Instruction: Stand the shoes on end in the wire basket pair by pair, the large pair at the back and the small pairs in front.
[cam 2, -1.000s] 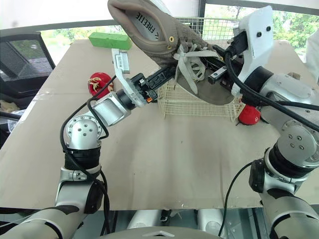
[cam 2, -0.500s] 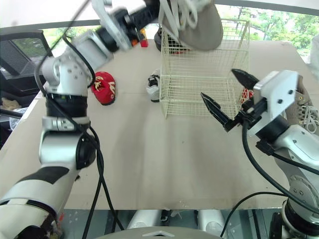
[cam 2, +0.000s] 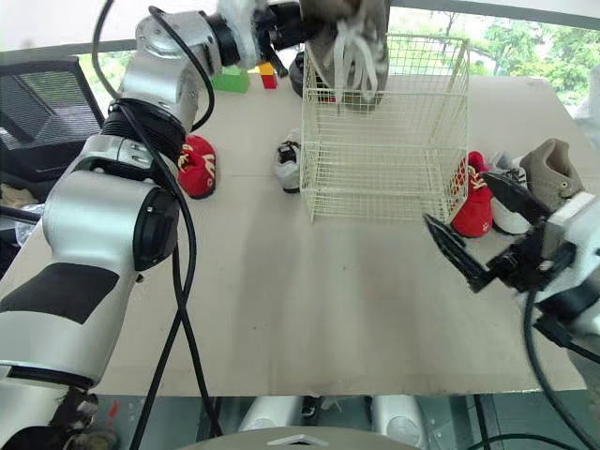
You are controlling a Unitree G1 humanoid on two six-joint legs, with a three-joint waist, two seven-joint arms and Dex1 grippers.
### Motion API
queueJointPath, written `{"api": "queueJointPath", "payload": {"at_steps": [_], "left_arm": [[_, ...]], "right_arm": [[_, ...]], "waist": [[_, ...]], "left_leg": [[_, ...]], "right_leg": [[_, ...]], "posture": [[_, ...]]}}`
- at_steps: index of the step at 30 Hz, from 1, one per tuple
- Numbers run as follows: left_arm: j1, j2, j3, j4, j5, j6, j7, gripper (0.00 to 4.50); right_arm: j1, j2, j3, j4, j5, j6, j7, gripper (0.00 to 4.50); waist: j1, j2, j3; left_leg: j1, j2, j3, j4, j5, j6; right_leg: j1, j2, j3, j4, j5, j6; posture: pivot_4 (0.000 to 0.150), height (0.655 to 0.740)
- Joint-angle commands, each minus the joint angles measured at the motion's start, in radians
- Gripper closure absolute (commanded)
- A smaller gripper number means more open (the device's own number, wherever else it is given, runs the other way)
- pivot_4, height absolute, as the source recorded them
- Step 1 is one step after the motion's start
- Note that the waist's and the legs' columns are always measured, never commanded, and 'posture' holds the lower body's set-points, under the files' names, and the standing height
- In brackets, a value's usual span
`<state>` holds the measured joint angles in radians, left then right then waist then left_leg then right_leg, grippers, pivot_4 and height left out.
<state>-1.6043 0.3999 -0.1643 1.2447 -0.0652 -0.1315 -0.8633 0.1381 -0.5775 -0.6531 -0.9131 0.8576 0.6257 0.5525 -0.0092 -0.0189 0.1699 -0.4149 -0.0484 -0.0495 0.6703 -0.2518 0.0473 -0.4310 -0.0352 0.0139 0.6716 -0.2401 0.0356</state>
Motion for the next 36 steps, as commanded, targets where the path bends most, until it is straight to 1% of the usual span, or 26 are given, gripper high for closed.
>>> {"api": "queueJointPath", "payload": {"at_steps": [1, 5, 7, 8, 9, 10, 12, 13, 14, 15, 19, 21, 24, 26, 29, 30, 33, 34, 35, 36], "left_arm": [[-0.051, 0.009, -0.007, 0.039, 0.083, -0.059, -0.023, 3.6], [-0.06, 0.001, -0.001, 0.056, 0.125, -0.049, -0.064, 3.6], [-0.043, 0.028, -0.003, 0.063, 0.148, -0.046, -0.093, 3.6], [-0.037, 0.032, -0.011, 0.067, 0.166, -0.046, -0.089, 3.6], [-0.035, 0.038, -0.019, 0.069, 0.185, -0.054, -0.064, 2.67], [-0.037, 0.042, -0.016, 0.071, 0.192, -0.056, -0.041, 2.41], [-0.046, 0.054, 0.001, 0.071, 0.199, -0.059, -0.013, 1.27], [-0.052, 0.058, 0.018, 0.07, 0.193, -0.055, -0.023, 0.75], [-0.057, 0.06, 0.029, 0.069, 0.19, -0.054, -0.032, 0.34], [-0.058, 0.062, 0.037, 0.068, 0.187, -0.053, -0.041, 0.07], [-0.077, 0.098, 0.089, 0.046, 0.151, -0.031, -0.089, 0.07], [-0.076, 0.12, 0.101, 0.032, 0.152, -0.043, -0.099, 0.07], [-0.083, 0.112, 0.122, 0.005, 0.143, -0.056, -0.106, 0.07], [-0.087, 0.117, 0.144, -0.003, 0.123, -0.045, -0.124, 0.07], [-0.081, 0.099, 0.16, -0.032, 0.105, -0.011, -0.142, 0.07], [-0.068, 0.088, 0.169, -0.051, 0.09, 0.011, -0.149, 0.07], [0.002, 0.097, 0.197, -0.102, 0.048, 0.039, -0.214, 0.07], [0.03, 0.075, 0.206, -0.144, 0.033, 0.061, -0.188, 0.07], [0.076, 0.041, 0.224, -0.226, -0.013, 0.126, -0.187, 0.07], [0.145, 0.022, 0.298, -0.357, -0.146, 0.294, -0.205, 0.07]], "right_arm": [[0.014, -0.031, -0.072, 0.017, 0.056, -0.057, 0.01, 0.07], [0.027, -0.055, -0.077, 0.047, 0.077, -0.084, 0.017, 0.07], [-0.001, -0.047, -0.031, 0.03, 0.09, -0.089, -0.037, 0.07], [-0.012, -0.048, -0.018, 0.05, 0.093, -0.096, -0.029, 0.07], [-0.024, -0.048, -0.001, 0.072, 0.087, -0.105, -0.022, 0.07], [-0.032, -0.048, 0.016, 0.087, 0.084, -0.108, -0.019, 0.07], [-0.051, -0.056, 0.051, 0.107, 0.074, -0.115, -0.014, 0.07], [-0.061, -0.059, 0.063, 0.116, 0.072, -0.118, -0.013, 0.07], [-0.067, -0.062, 0.07, 0.123, 0.069, -0.121, -0.013, 0.07], [-0.067, -0.061, 0.075, 0.12, 0.069, -0.123, -0.015, 0.07], [-0.118, -0.077, 0.089, 0.182, 0.08, -0.129, -0.001, 0.07], [-0.131, -0.083, 0.104, 0.192, 0.075, -0.13, 0.001, 0.07], [-0.108, -0.088, 0.081, 0.21, 0.076, -0.141, 0.035, 0.07], [-0.119, -0.09, 0.107, 0.199, 0.06, -0.139, 0.015, 0.07], [-0.092, -0.103, 0.063, 0.206, 0.065, -0.137, 0.02, 0.07], [-0.078, -0.108, 0.041, 0.21, 0.069, -0.139, 0.028, 0.07], [-0.075, -0.109, 0.061, 0.166, 0.075, -0.113, -0.045, 0.07], [-0.055, -0.115, 0.036, 0.169, 0.073, -0.114, -0.04, 0.07], [-0.027, -0.125, 0.005, 0.172, 0.053, -0.103, -0.054, 0.07], [-0.013, -0.134, 0.011, 0.145, 0.032, -0.051, -0.135, 0.07]], "waist": [[-0.005, -0.002, 0.001], [-0.002, -0.003, 0.002], [-0.003, -0.003, 0.002], [-0.006, -0.003, 0.002], [-0.007, -0.003, 0.002], [-0.007, -0.003, 0.002], [-0.004, -0.003, 0.002], [-0.003, -0.003, 0.002], [-0.003, -0.003, 0.002], [-0.003, -0.003, 0.002], [-0.001, -0.004, 0.002], [-0.004, -0.004, 0.002], [0.001, -0.004, 0.002], [0.003, -0.004, 0.002], [0.002, -0.004, 0.002], [0.003, -0.004, 0.002], [0.0, -0.004, 0.002], [-0.003, -0.003, 0.002], [-0.002, -0.003, 0.002], [-0.002, -0.002, 0.001]], "left_leg": [[0.0, 0.0, 0.0, 0.0, 0.0, 0.0], [0.0, 0.002, -0.001, 0.0, 0.0, 0.0], [0.0, 0.002, -0.001, 0.0, 0.0, 0.0], [0.0, 0.001, 0.0, 0.0, 0.0, 0.0], [0.0, 0.002, 0.001, 0.0, 0.0, 0.0], [0.001, 0.002, 0.001, 0.0, 0.0, 0.0], [0.001, 0.001, 0.001, 0.0, 0.0, 0.0], [0.001, 0.001, 0.001, 0.001, 0.0, 0.0], [0.001, 0.001, 0.0, 0.001, 0.0, 0.0], [0.0, 0.001, 0.0, 0.001, 0.0, 0.0], [0.0, 0.001, 0.0, 0.002, 0.0, 0.0], [0.0, 0.001, 0.001, 0.002, 0.0, 0.0], [0.0, 0.001, 0.0, 0.002, 0.0, 0.0], [0.0, 0.001, -0.001, 0.002, 0.0, 0.0], [0.0, 0.001, 0.0, 0.004, 0.0, 0.0], [0.0, 0.001, 0.0, 0.004, 0.0, 0.0], [0.0, 0.001, 0.0, 0.004, 0.0, 0.0], [0.0, 0.001, 0.0, 0.004, 0.0, 0.0], [0.001, 0.001, 0.0, 0.004, 0.0, 0.0], [0.001, 0.001, -0.001, 0.005, 0.0, 0.0]], "right_leg": [[0.0, 0.0, 0.0, 0.0, 0.0, 0.0], [0.0, -0.002, 0.001, 0.001, 0.0, 0.0], [0.0, -0.002, 0.001, 0.001, 0.0, 0.0], [0.0, -0.002, 0.001, 0.001, 0.0, 0.0], [0.0, -0.002, 0.002, 0.001, 0.0, 0.0], [0.0, -0.002, 0.002, 0.001, 0.0, 0.0], [0.0, -0.001, 0.001, 0.001, 0.0, 0.0], [0.0, -0.001, 0.001, 0.002, 0.0, 0.0], [0.0, -0.001, 0.001, 0.002, 0.0, 0.0], [0.0, -0.001, 0.001, 0.002, 0.0, 0.0], [0.0, -0.001, 0.001, 0.002, 0.0, 0.0], [0.0, -0.001, 0.001, 0.003, 0.0, 0.001], [0.0, -0.001, 0.001, 0.003, 0.0, 0.001], [0.0, -0.001, 0.001, 0.004, 0.0, 0.001], [0.0, -0.002, 0.001, 0.005, 0.0, 0.001], [0.0, -0.002, 0.001, 0.005, 0.0, 0.001], [0.0, -0.003, 0.002, 0.006, 0.0, 0.001], [0.0, -0.003, 0.002, 0.006, 0.0, 0.001], [0.0, -0.003, 0.003, 0.006, 0.0, 0.001], [0.0, -0.003, 0.003, 0.007, 0.0, 0.001]], "posture": [[0.15, 0.74], [0.15, 0.74], [0.15, 0.74], [0.15, 0.74], [0.15, 0.74], [0.15, 0.74], [0.15, 0.74], [0.15, 0.74], [0.15, 0.74], [0.15, 0.74], [0.15, 0.74], [0.15, 0.74], [0.15, 0.74], [0.15, 0.74], [0.15, 0.74], [0.15, 0.74], [0.15, 0.74], [0.15, 0.74], [0.15, 0.74], [0.15, 0.74]]}}
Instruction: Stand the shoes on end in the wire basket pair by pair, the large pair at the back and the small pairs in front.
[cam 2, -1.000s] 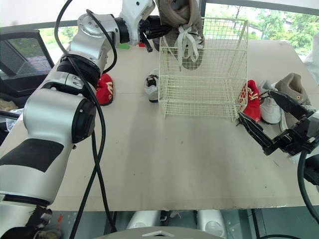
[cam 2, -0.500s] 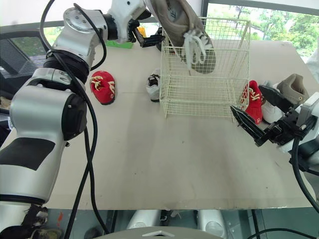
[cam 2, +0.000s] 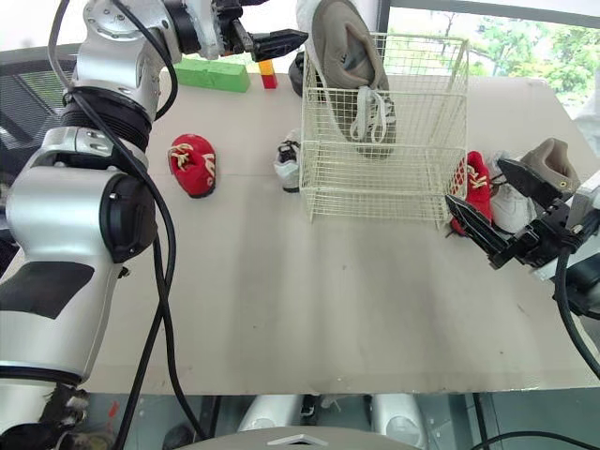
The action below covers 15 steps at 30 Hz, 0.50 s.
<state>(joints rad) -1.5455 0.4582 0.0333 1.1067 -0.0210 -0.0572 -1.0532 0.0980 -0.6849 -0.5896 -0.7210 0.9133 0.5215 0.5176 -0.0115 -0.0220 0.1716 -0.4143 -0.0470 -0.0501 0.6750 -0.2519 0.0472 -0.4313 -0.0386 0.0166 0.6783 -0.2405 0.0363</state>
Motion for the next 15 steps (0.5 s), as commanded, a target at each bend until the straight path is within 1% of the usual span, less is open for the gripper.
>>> {"api": "queueJointPath", "payload": {"at_steps": [1, 2, 3, 6, 7, 8, 10, 12, 14, 15], "left_arm": [[0.141, -0.047, 0.156, -0.329, -0.29, 0.352, -0.024, 0.07], [0.206, -0.06, 0.196, -0.468, -0.389, 0.481, -0.02, 0.07], [0.252, -0.067, 0.218, -0.57, -0.451, 0.567, -0.002, 0.07], [0.496, -0.113, 0.2, -0.983, -0.615, 0.792, 0.087, 0.07], [0.548, -0.125, 0.199, -1.068, -0.656, 0.841, 0.118, 0.07], [0.587, -0.138, 0.199, -1.137, -0.694, 0.88, 0.149, 0.07], [0.681, -0.153, 0.172, -1.286, -0.776, 0.953, 0.182, 0.07], [0.757, -0.175, 0.153, -1.393, -0.84, 1.009, 0.237, 0.07], [0.827, -0.182, 0.111, -1.469, -0.86, 1.023, 0.265, 0.07], [0.866, -0.163, 0.06, -1.503, -0.826, 1.004, 0.253, 0.07]], "right_arm": [[0.036, -0.033, -0.045, -0.069, -0.036, 0.092, -0.163, 0.07], [0.045, -0.044, -0.056, -0.079, -0.041, 0.123, -0.207, 0.07], [0.05, -0.052, -0.065, -0.083, -0.039, 0.141, -0.231, 0.07], [0.03, -0.122, -0.145, 0.001, 0.038, 0.236, -0.265, 0.07], [0.016, -0.146, -0.152, 0.027, 0.047, 0.267, -0.277, 0.07], [0.007, -0.187, -0.142, 0.042, 0.01, 0.283, -0.274, 0.07], [-0.037, -0.279, -0.113, 0.112, -0.011, 0.389, -0.306, 0.07], [-0.078, -0.353, -0.069, 0.205, -0.059, 0.395, -0.257, 0.07], [-0.116, -0.416, -0.014, 0.305, -0.138, 0.367, -0.211, 0.07], [-0.15, -0.456, 0.041, 0.367, -0.182, 0.366, -0.199, 0.07]], "waist": [[0.0, 0.001, -0.001], [-0.004, 0.001, -0.001], [-0.009, 0.001, 0.0], [-0.01, 0.002, -0.001], [-0.007, 0.002, -0.001], [-0.003, 0.002, -0.001], [0.003, 0.003, -0.002], [0.009, 0.003, -0.002], [0.015, 0.003, -0.002], [0.019, 0.004, -0.002]], "left_leg": [[0.0, 0.0, 0.0, 0.0, 0.0, 0.0], [-0.001, 0.001, 0.0, 0.001, 0.0, 0.0], [-0.002, 0.002, 0.0, 0.002, 0.0, 0.0], [-0.002, 0.003, 0.0, 0.003, 0.003, -0.005], [-0.001, 0.003, 0.002, 0.003, 0.003, -0.005], [0.0, 0.002, 0.002, 0.003, 0.003, -0.005], [0.0, 0.002, 0.002, 0.005, 0.003, -0.005], [0.0, 0.002, 0.002, 0.007, 0.002, -0.004], [0.002, 0.002, 0.001, 0.009, 0.0, -0.001], [0.003, 0.002, 0.001, 0.009, 0.0, 0.0]], "right_leg": [[0.0, 0.0, 0.0, 0.0, 0.0, 0.0], [0.0, -0.001, 0.001, 0.001, 0.0, 0.0], [-0.001, 0.0, 0.0, 0.001, 0.0, 0.0], [-0.001, 0.0, 0.002, 0.001, 0.0, 0.0], [-0.001, 0.0, 0.004, 0.001, 0.0, 0.0], [0.0, 0.0, 0.004, 0.001, 0.0, 0.0], [0.002, -0.001, 0.004, 0.0, 0.0, 0.0], [0.003, 0.0, 0.003, 0.001, 0.0, -0.001], [0.006, 0.0, 0.002, 0.0, 0.0, -0.001], [0.007, 0.0, 0.002, 0.0, 0.0, -0.001]], "posture": [[0.15, 0.74], [0.15, 0.74], [0.15, 0.74], [0.15, 0.74], [0.15, 0.74], [0.15, 0.74], [0.15, 0.74], [0.15, 0.74], [0.15, 0.74], [0.15, 0.74]]}}
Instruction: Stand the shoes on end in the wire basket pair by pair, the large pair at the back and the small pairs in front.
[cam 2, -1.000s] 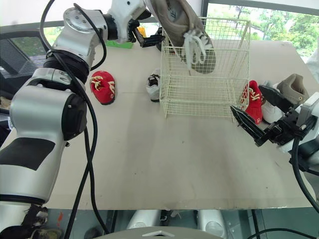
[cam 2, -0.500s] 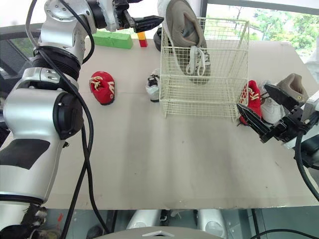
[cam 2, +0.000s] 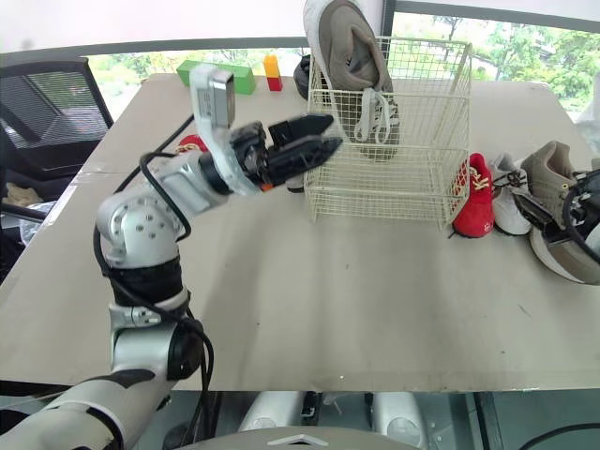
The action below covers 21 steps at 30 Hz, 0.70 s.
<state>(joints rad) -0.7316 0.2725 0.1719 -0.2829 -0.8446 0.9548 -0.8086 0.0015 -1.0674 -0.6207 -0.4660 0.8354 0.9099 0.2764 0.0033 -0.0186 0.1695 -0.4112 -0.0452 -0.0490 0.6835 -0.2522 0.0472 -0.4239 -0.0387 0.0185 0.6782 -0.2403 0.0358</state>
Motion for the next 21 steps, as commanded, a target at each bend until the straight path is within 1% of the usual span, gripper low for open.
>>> {"api": "queueJointPath", "payload": {"at_steps": [1, 2, 3, 5, 7, 9, 13, 17, 21], "left_arm": [[0.085, 0.027, -0.116, -0.136, 0.021, -0.024, 0.013, 0.07], [0.106, 0.027, -0.143, -0.151, 0.037, -0.037, 0.023, 0.07], [0.12, 0.019, -0.154, -0.158, 0.039, -0.045, 0.04, 0.07], [0.152, 0.016, -0.199, -0.194, 0.053, -0.064, 0.051, 0.07], [0.183, 0.018, -0.228, -0.21, 0.065, -0.087, 0.053, 0.07], [0.196, 0.026, -0.244, -0.212, 0.075, -0.106, 0.053, 0.07], [0.187, 0.035, -0.256, -0.181, 0.084, -0.139, 0.04, 0.07], [0.168, 0.037, -0.298, -0.152, 0.105, -0.177, 0.006, 0.07], [0.157, 0.028, -0.312, -0.136, 0.11, -0.195, 0.005, 0.07]], "right_arm": [[-0.099, -0.115, 0.14, 0.185, -0.148, -0.013, 0.052, 0.07], [-0.129, -0.139, 0.184, 0.236, -0.18, -0.008, 0.065, 0.07], [-0.167, -0.163, 0.236, 0.29, -0.195, 0.013, 0.091, 0.07], [-0.265, -0.228, 0.391, 0.427, -0.276, 0.036, 0.172, 0.07], [-0.379, -0.261, 0.506, 0.55, -0.336, 0.057, 0.246, 0.07], [-0.449, -0.272, 0.555, 0.629, -0.375, 0.045, 0.309, 0.07], [-0.521, -0.311, 0.663, 0.758, -0.542, -0.103, 0.403, 0.07], [-0.702, -0.194, 0.733, 0.942, -0.631, -0.054, 0.402, 0.07], [-0.827, -0.126, 0.786, 1.11, -0.737, -0.091, 0.411, 0.07]], "waist": [[0.004, 0.0, 0.0], [0.006, 0.002, 0.0], [0.007, 0.002, 0.0], [0.007, 0.003, 0.0], [0.008, 0.004, 0.0], [0.009, 0.005, 0.0], [0.009, 0.005, 0.0], [0.002, 0.006, 0.0], [-0.005, 0.006, 0.0]], "left_leg": [[0.001, 0.0, 0.001, 0.0, 0.0, 0.0], [0.003, 0.0, 0.001, 0.0, 0.0, 0.0], [0.01, 0.0, 0.004, -0.002, -0.001, 0.002], [0.013, 0.0, 0.004, -0.003, -0.002, 0.003], [0.014, 0.0, 0.007, -0.003, -0.002, 0.004], [0.014, 0.001, 0.008, -0.003, -0.003, 0.004], [0.013, 0.002, 0.009, -0.005, -0.003, 0.005], [0.013, 0.002, 0.012, -0.006, -0.003, 0.005], [0.013, 0.002, 0.013, -0.006, -0.003, 0.005]], "right_leg": [[0.001, 0.0, 0.0, 0.0, 0.0, 0.0], [0.002, 0.0, 0.001, -0.001, 0.0, 0.0], [0.009, 0.0, 0.004, -0.002, 0.0, 0.0], [0.012, 0.001, 0.003, -0.003, -0.001, -0.001], [0.012, 0.001, 0.006, -0.005, -0.001, -0.001], [0.012, 0.001, 0.007, -0.006, -0.001, -0.001], [0.011, 0.001, 0.007, -0.008, -0.001, -0.001], [0.012, 0.002, 0.01, -0.011, 0.0, 0.0], [0.012, 0.002, 0.011, -0.012, 0.0, 0.0]], "posture": [[0.15, 0.74], [0.15, 0.74], [0.15, 0.74], [0.15, 0.74], [0.15, 0.74], [0.15, 0.74], [0.15, 0.74], [0.15, 0.74], [0.15, 0.74]]}}
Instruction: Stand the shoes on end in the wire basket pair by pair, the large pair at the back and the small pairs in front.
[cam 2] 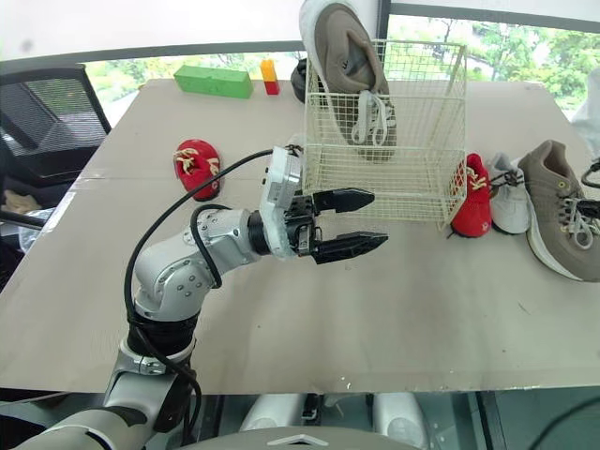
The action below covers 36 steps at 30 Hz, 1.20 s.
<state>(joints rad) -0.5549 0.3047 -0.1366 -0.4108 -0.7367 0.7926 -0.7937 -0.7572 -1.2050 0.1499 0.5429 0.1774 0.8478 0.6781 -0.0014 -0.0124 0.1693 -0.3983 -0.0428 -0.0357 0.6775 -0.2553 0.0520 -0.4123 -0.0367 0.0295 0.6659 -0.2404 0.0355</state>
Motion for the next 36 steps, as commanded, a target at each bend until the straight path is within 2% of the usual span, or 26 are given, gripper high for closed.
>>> {"api": "queueJointPath", "payload": {"at_steps": [1, 9, 16, 19, 20, 22, 27, 36], "left_arm": [[-0.021, -0.005, -0.006, -0.005, 0.002, -0.037, -0.011, 0.07], [-0.021, -0.004, -0.018, -0.014, 0.003, -0.076, -0.032, 0.07], [-0.023, -0.008, -0.028, -0.012, 0.014, -0.113, -0.035, 0.07], [-0.017, -0.014, -0.028, -0.014, 0.018, -0.12, -0.02, 0.0], [-0.014, -0.015, -0.027, -0.017, 0.017, -0.119, -0.016, 0.0], [-0.006, -0.012, -0.023, -0.027, 0.015, -0.115, -0.009, 0.0], [0.016, 0.006, -0.012, -0.048, 0.013, -0.112, 0.004, 0.0], [0.022, 0.001, -0.007, -0.049, 0.012, -0.124, 0.031, 0.0]], "right_arm": [[-0.092, 0.026, 0.026, 0.142, -0.099, -0.043, 0.021, 0.07], [-0.216, 0.116, 0.091, 0.382, -0.235, -0.147, 0.104, 0.07], [-0.302, 0.188, 0.068, 0.573, -0.281, -0.179, 0.136, 0.07], [-0.316, 0.227, 0.062, 0.625, -0.294, -0.186, 0.147, 0.87], [-0.317, 0.235, 0.063, 0.636, -0.301, -0.191, 0.156, 1.64], [-0.321, 0.252, 0.057, 0.654, -0.305, -0.19, 0.169, 2.24], [-0.328, 0.291, 0.034, 0.672, -0.313, -0.187, 0.167, 4.44], [-0.341, 0.228, -0.137, 0.616, -0.244, -0.148, 0.078, 4.44]], "waist": [[-0.001, 0.0, 0.0], [-0.003, 0.001, 0.0], [-0.009, 0.001, 0.0], [-0.013, 0.001, 0.0], [-0.013, 0.001, 0.0], [-0.012, 0.0, 0.0], [-0.018, -0.001, -0.001], [-0.02, -0.002, -0.002]], "left_leg": [[0.0, 0.0, 0.0, 0.0, 0.0, 0.0], [0.0, 0.0, 0.0, -0.006, 0.001, -0.002], [0.0, 0.0, 0.0, -0.006, 0.001, -0.002], [0.001, 0.0, 0.0, -0.006, 0.001, -0.002], [0.001, 0.0, 0.0, -0.006, 0.001, -0.002], [0.001, 0.0, 0.0, -0.006, 0.001, -0.002], [0.002, 0.0, 0.0, -0.007, 0.001, -0.003], [0.002, 0.001, 0.001, -0.007, 0.001, -0.002]], "right_leg": [[0.0, 0.0, 0.0, 0.0, 0.0, 0.0], [-0.001, 0.0, 0.0, -0.004, 0.0, 0.0], [-0.001, -0.001, 0.0, -0.004, 0.0, 0.0], [-0.001, -0.001, 0.0, -0.004, 0.0, 0.0], [0.0, 0.0, 0.0, -0.004, 0.0, 0.0], [0.0, 0.0, 0.0, -0.003, 0.0, 0.0], [0.0, 0.0, 0.001, -0.003, 0.0, 0.0], [0.0, 0.001, 0.002, -0.003, 0.0, 0.0]], "posture": [[0.15, 0.74], [0.15, 0.74], [0.15, 0.74], [0.15, 0.74], [0.15, 0.74], [0.15, 0.74], [0.15, 0.74], [0.15, 0.74]]}}
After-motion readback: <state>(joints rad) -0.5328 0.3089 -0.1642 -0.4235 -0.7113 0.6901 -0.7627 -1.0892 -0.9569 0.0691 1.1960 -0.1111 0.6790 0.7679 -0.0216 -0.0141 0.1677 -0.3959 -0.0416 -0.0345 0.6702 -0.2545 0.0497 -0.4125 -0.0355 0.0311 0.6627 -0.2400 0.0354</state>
